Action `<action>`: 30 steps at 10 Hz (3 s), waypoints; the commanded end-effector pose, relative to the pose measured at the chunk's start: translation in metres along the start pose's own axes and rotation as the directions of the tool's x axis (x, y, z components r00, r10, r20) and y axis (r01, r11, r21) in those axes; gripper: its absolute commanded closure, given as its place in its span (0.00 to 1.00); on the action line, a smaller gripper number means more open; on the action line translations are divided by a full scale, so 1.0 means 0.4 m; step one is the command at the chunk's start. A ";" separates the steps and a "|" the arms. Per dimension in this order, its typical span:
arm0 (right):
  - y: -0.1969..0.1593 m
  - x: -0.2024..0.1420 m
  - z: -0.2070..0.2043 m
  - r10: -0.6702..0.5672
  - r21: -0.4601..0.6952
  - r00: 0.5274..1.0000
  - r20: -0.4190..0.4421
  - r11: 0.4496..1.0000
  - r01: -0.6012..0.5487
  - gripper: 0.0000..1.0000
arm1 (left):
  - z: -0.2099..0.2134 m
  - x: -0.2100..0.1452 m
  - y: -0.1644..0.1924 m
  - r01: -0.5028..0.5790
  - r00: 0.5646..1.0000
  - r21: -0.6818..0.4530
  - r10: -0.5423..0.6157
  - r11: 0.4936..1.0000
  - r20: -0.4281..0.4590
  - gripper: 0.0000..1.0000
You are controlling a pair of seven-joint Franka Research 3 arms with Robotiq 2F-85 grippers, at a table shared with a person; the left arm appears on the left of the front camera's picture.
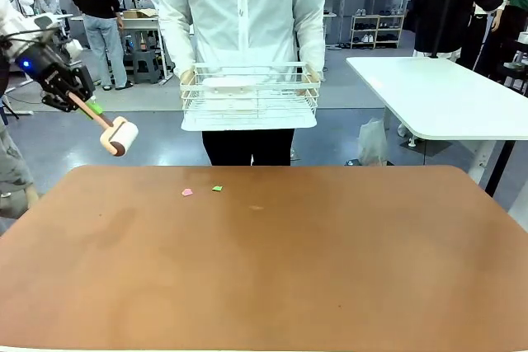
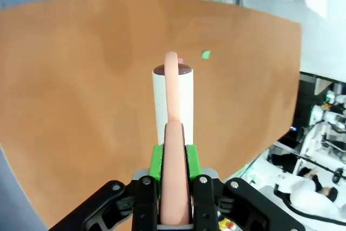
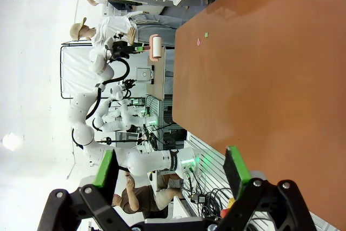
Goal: Clean the table.
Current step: Clean the table with the Lint Roller when the human lifts the Dish drying rack.
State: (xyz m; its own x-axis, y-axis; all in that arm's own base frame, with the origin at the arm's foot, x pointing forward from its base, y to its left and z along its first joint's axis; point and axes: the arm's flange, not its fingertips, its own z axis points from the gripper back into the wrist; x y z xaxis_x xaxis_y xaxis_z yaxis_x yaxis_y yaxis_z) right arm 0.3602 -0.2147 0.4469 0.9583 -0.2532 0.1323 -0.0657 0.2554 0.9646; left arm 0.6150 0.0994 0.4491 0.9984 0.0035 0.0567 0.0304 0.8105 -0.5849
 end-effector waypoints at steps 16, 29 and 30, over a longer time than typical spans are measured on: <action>0.005 -0.001 0.003 0.007 0.005 1.000 0.005 1.000 -0.007 0.00 | -0.162 0.038 0.116 0.022 1.000 -0.102 -0.021 0.995 0.014 0.79; 0.005 -0.001 0.003 0.007 0.005 1.000 0.005 1.000 -0.007 0.00 | -0.337 0.050 0.201 -0.040 0.999 -0.110 0.038 0.993 -0.014 0.79; 0.005 -0.001 0.003 0.007 0.005 1.000 0.005 1.000 -0.007 0.00 | -0.355 0.053 0.202 -0.040 0.999 -0.097 0.038 0.995 -0.025 0.79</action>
State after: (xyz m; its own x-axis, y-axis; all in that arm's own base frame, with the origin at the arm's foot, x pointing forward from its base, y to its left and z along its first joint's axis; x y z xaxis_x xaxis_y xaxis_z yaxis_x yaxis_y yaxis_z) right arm 0.3600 -0.2151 0.4469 0.9580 -0.2543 0.1322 -0.0653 0.2556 0.9646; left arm 0.6421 0.0849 0.2920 0.9996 0.0282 0.0076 -0.0158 0.7398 -0.6726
